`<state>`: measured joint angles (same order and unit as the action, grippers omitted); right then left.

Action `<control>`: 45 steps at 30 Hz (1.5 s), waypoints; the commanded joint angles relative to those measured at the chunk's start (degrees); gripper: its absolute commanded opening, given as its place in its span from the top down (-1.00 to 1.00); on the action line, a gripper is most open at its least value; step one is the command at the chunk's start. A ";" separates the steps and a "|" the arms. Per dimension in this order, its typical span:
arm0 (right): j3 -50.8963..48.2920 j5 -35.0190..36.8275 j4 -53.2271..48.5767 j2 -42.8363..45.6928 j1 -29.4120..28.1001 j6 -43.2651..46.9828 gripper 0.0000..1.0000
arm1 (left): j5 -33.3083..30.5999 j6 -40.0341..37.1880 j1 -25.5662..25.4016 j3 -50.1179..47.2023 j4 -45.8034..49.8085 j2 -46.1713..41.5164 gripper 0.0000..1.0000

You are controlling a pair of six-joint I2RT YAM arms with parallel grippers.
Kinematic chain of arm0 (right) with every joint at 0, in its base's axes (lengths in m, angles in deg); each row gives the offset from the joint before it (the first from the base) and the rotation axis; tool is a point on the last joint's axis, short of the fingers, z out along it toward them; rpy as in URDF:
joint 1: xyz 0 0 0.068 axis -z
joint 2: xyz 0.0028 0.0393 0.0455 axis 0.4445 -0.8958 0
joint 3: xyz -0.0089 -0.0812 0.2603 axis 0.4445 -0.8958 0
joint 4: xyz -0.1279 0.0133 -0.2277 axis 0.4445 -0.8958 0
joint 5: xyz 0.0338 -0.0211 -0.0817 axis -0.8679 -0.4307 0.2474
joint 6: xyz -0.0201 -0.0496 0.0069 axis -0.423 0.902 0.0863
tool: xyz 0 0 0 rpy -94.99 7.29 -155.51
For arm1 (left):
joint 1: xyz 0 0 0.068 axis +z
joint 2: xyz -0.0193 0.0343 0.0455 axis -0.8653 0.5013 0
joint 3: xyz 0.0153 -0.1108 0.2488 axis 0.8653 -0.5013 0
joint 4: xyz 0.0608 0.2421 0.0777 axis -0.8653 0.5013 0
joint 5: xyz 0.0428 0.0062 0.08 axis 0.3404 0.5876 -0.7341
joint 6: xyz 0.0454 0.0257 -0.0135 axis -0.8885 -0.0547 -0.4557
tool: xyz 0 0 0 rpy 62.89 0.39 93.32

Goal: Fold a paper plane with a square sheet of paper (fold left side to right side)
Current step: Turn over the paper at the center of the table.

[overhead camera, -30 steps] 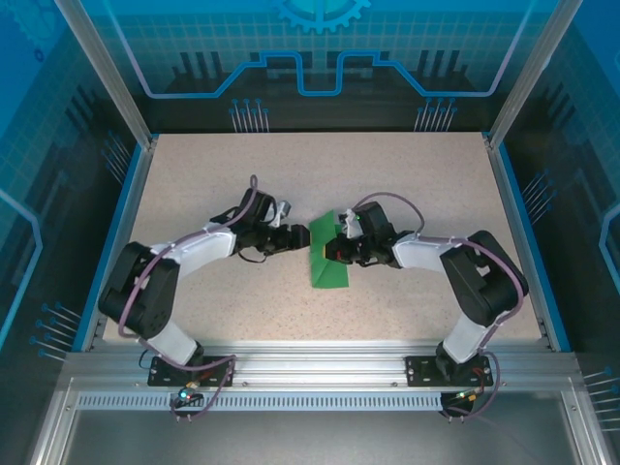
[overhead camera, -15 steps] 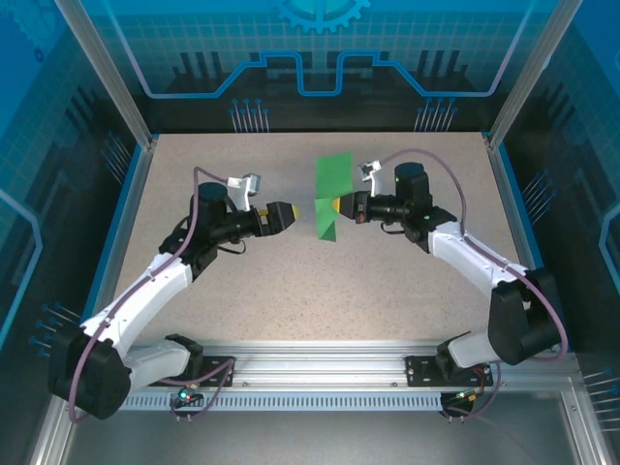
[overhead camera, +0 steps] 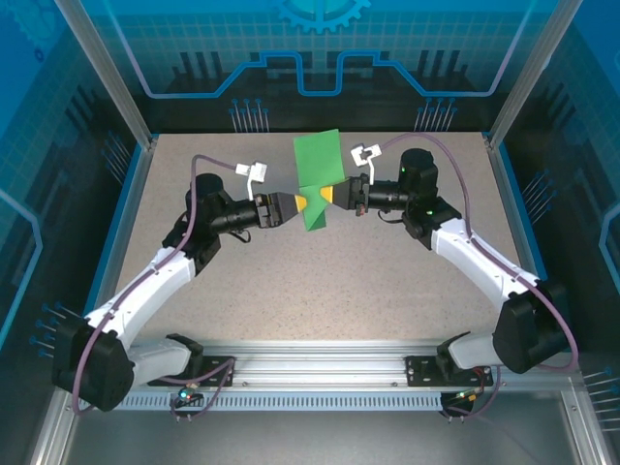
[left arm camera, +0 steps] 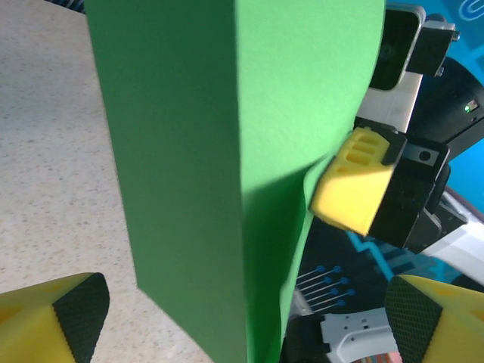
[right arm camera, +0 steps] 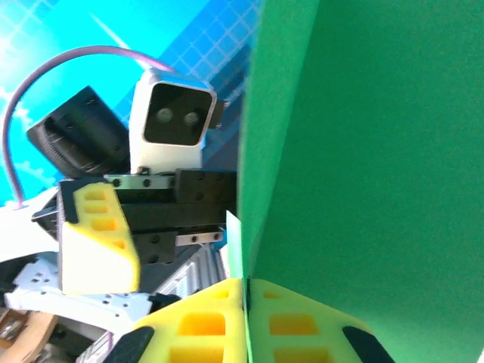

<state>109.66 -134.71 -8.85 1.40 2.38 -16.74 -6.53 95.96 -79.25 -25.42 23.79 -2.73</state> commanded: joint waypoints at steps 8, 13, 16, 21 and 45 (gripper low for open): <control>1.04 -2.05 9.00 -0.97 -2.18 -6.23 0.87 | 4.78 3.02 -0.59 2.19 -7.97 0.50 -0.44; 0.41 -1.67 10.50 -1.31 -2.18 -7.51 0.86 | 4.62 1.91 -0.95 1.88 -7.18 -0.07 -0.09; 0.31 -1.51 10.46 -1.46 -2.18 -7.63 0.86 | 4.43 1.96 -0.97 1.83 -7.04 0.03 0.09; -0.04 -1.34 10.51 -1.48 -2.00 -7.92 0.84 | 3.94 1.29 -1.04 2.18 -5.57 -0.05 0.33; -3.75 2.77 6.05 0.97 0.92 -6.80 0.46 | 1.65 -1.81 -1.06 2.28 0.08 -0.49 0.89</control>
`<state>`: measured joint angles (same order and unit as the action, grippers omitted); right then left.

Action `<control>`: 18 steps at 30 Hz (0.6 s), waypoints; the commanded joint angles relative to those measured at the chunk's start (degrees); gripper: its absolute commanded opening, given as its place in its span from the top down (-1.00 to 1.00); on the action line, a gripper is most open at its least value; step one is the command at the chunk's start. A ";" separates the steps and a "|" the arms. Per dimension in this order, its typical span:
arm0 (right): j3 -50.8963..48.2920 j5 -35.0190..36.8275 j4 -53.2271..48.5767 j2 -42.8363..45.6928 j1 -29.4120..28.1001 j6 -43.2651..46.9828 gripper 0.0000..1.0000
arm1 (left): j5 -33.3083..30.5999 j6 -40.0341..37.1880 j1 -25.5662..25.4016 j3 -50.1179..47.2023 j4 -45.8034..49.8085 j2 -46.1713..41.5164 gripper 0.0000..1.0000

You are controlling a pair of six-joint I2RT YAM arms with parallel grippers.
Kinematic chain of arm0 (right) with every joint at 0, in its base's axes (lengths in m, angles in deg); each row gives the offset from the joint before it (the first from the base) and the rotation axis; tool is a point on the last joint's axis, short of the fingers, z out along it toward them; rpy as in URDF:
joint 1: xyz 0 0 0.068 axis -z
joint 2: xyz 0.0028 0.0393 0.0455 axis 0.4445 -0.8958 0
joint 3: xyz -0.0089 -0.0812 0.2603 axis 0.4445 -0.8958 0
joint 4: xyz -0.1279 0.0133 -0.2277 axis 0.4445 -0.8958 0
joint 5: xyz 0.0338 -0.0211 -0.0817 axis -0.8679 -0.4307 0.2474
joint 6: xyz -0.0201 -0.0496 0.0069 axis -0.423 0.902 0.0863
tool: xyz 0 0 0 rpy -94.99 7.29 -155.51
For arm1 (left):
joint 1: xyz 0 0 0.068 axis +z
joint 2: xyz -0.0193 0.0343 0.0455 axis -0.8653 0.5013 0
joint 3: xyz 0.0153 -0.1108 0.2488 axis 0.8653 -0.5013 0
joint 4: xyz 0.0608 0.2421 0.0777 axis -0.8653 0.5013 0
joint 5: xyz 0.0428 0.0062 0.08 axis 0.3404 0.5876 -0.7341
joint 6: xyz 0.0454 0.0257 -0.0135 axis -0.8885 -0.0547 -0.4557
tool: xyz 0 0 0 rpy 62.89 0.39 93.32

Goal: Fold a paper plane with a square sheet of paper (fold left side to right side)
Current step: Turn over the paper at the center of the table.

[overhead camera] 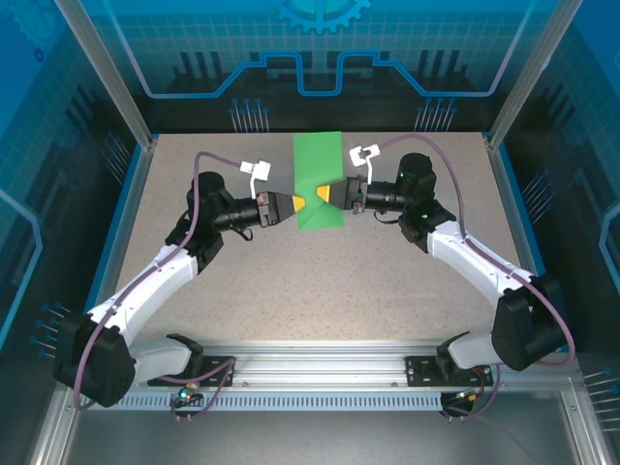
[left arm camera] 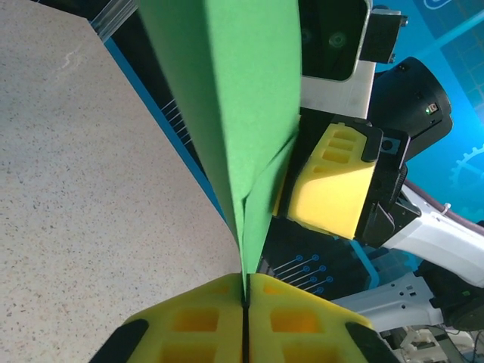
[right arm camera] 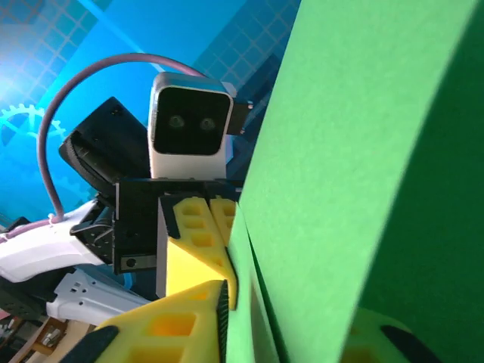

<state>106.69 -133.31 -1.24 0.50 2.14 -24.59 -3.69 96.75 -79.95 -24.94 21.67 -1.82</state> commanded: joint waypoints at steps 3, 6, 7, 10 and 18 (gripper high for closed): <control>-1.11 4.66 -9.26 4.44 2.39 4.70 0.26 | -3.27 -5.86 -0.52 2.21 7.09 -2.02 0.90; -1.24 10.63 -20.45 7.36 4.27 9.23 0.02 | -8.31 -12.16 -1.53 3.71 15.95 -2.81 0.93; -1.59 13.38 -23.71 8.40 5.17 10.28 -0.04 | -10.34 -14.31 -2.09 4.43 19.57 -2.85 0.94; -1.90 23.45 -35.54 11.32 6.83 14.69 -0.29 | -20.23 -21.82 -5.03 7.59 31.54 -2.49 1.00; -4.74 44.69 -53.54 17.05 9.27 18.50 -0.96 | -48.04 -30.85 -16.15 14.53 50.46 0.98 1.00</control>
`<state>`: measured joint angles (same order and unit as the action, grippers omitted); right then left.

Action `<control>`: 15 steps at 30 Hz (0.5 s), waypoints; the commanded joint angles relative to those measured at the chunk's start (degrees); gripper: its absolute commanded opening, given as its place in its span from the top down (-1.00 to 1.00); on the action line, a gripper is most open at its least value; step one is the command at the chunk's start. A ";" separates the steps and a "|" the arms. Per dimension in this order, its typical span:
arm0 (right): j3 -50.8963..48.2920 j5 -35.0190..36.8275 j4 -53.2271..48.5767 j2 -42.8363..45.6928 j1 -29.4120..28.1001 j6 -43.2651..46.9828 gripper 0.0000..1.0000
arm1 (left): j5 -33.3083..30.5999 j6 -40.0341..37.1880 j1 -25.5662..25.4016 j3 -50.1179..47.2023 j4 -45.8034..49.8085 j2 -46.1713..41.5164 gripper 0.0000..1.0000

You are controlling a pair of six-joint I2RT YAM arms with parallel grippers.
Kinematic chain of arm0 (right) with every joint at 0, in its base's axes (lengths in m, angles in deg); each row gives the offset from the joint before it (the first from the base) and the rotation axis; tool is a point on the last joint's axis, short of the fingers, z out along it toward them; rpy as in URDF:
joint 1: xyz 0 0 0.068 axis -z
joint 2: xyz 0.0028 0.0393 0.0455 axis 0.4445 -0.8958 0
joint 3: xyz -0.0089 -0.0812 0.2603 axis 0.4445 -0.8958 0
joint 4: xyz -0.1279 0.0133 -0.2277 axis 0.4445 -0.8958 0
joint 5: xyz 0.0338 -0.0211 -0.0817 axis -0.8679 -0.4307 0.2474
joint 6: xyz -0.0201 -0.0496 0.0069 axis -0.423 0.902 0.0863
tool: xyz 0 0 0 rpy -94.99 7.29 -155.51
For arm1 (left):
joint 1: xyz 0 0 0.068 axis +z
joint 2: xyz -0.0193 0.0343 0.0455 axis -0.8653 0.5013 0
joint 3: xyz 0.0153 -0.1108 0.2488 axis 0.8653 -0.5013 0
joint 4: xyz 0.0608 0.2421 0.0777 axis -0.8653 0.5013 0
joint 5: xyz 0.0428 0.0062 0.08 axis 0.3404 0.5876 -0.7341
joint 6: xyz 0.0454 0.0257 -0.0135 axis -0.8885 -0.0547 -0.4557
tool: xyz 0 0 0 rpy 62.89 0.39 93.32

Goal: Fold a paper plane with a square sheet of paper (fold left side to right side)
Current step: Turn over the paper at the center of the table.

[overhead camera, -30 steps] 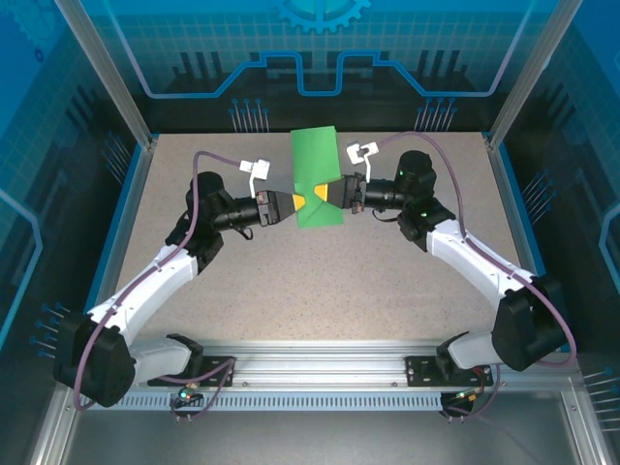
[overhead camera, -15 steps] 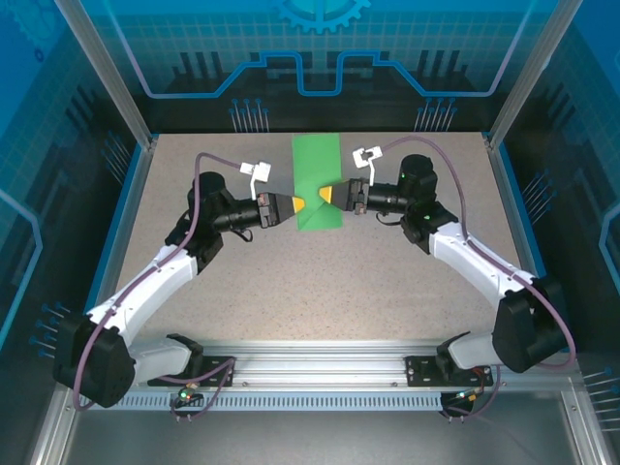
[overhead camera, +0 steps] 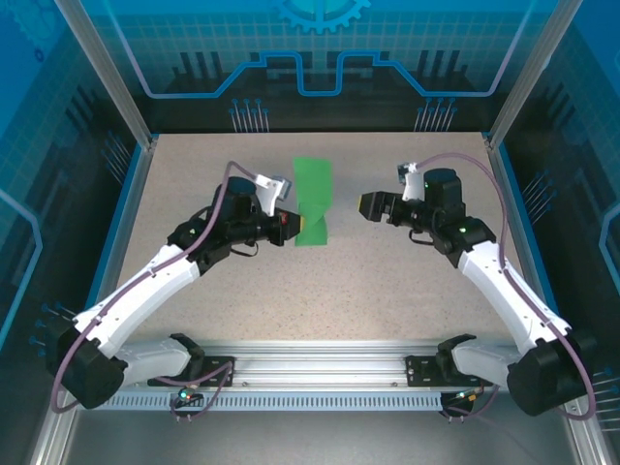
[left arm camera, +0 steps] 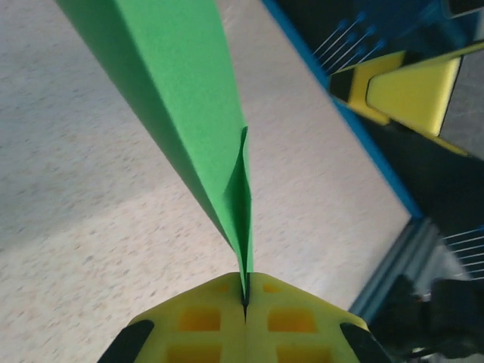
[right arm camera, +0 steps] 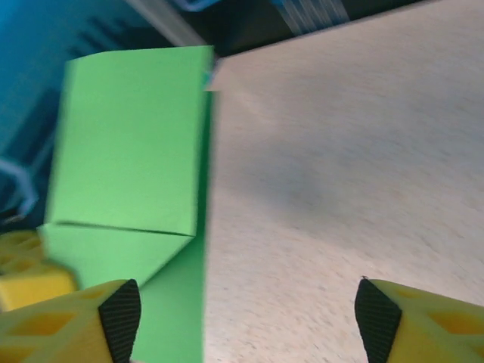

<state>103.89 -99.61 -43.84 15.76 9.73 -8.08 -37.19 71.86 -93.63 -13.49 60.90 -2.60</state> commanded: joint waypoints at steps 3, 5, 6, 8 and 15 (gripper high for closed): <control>-3.63 13.54 -13.87 2.39 3.61 0.73 -1.00 | -24.23 -6.02 -5.77 6.33 17.19 5.33 1.00; -4.28 14.52 -15.27 2.31 4.74 0.09 -1.00 | -30.86 -5.12 -7.97 8.68 21.37 7.87 1.00; -4.29 15.22 -15.93 2.31 5.18 -0.15 -1.00 | -34.53 -4.51 -9.24 10.00 23.55 9.65 1.00; -4.29 17.73 -17.10 2.31 5.50 -0.30 -1.00 | -40.52 -2.67 -11.17 12.40 27.55 12.82 1.00; -6.05 24.77 -20.57 2.43 6.34 -0.70 -1.00 | -53.86 8.23 -14.44 21.07 41.63 26.61 1.00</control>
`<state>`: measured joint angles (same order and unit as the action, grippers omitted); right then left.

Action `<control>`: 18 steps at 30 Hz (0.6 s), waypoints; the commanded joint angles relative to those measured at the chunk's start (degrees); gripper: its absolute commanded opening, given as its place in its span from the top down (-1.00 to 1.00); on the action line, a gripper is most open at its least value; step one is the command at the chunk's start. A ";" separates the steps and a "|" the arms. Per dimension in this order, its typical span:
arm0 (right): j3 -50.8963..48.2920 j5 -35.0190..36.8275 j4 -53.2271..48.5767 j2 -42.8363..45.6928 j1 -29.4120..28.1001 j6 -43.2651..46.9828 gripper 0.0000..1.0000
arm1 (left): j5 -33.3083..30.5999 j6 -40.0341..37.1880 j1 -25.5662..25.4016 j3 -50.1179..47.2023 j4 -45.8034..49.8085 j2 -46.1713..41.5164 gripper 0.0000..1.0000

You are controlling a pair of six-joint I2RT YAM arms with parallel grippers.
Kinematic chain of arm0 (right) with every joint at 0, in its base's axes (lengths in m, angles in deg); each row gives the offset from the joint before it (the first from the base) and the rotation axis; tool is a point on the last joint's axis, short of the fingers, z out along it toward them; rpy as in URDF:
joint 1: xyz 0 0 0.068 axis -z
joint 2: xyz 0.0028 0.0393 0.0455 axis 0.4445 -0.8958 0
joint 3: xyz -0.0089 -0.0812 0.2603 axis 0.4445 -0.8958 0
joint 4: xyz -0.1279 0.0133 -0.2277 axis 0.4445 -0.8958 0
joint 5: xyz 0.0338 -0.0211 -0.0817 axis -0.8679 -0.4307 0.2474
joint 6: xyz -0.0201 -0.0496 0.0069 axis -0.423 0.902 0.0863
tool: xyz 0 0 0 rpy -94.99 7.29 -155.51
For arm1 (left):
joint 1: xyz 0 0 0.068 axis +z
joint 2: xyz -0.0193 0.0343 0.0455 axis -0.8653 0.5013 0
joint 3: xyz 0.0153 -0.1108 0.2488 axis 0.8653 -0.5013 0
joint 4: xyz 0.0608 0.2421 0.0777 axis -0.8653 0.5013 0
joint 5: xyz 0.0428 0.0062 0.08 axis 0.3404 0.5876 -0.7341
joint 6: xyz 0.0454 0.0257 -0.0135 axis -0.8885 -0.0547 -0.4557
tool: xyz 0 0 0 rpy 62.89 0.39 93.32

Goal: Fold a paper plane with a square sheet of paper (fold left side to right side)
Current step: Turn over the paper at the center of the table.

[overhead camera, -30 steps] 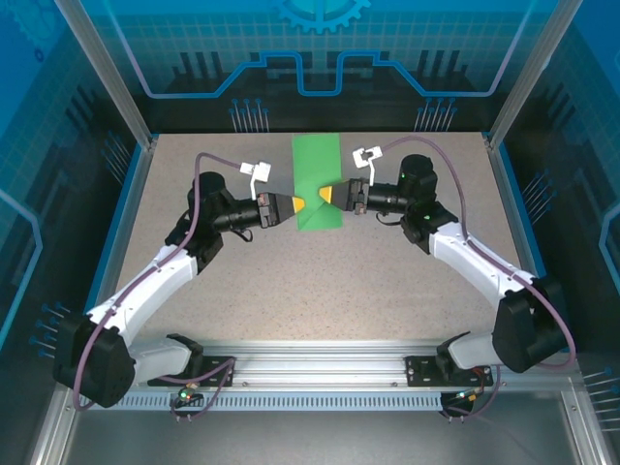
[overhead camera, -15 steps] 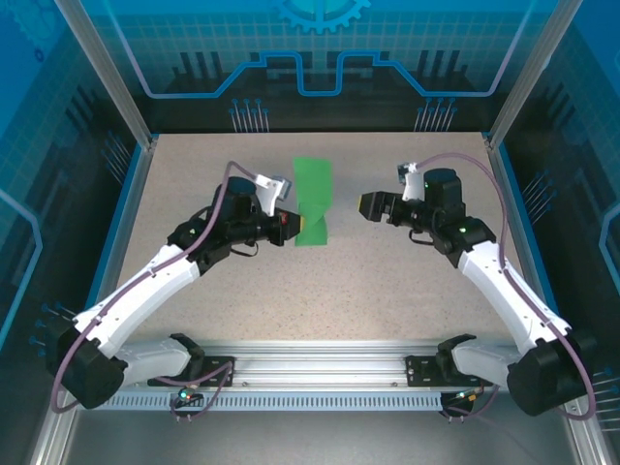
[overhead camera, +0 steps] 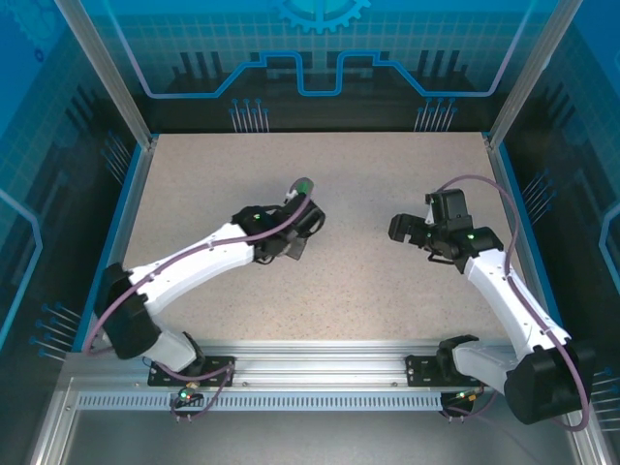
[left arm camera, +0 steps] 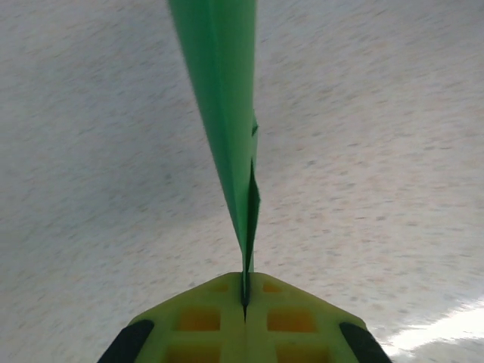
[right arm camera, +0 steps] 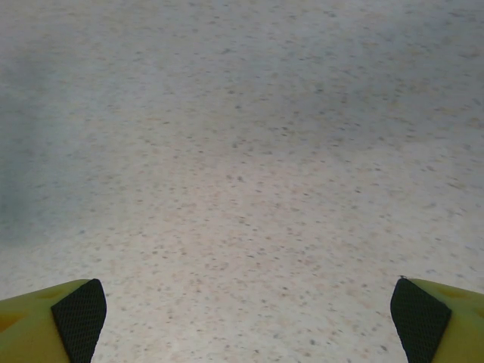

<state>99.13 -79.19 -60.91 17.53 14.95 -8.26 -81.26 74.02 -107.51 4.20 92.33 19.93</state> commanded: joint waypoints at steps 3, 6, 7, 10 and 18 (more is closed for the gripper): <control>-2.10 4.34 -3.17 1.14 1.30 -0.34 -1.00 | -11.82 10.80 -0.84 7.84 16.24 11.53 1.00; -3.09 4.02 -2.50 1.75 1.47 -0.12 -0.99 | -11.28 13.63 -0.92 11.16 20.15 18.18 1.00; -3.37 3.78 -2.28 1.89 1.53 -0.04 -0.99 | -10.60 13.95 -0.92 11.89 20.64 19.93 1.00; -4.36 2.86 -1.48 2.37 1.69 0.47 -0.99 | -8.41 15.38 -1.25 13.90 22.02 24.81 1.00; -6.74 -0.54 0.83 2.29 2.43 0.84 -1.00 | 0.68 12.77 -1.21 20.58 22.72 34.75 1.00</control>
<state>93.35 -77.84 -61.22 19.35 16.24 -8.02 -84.80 86.72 -108.25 21.88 112.07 52.32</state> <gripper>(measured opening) 0.997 0.045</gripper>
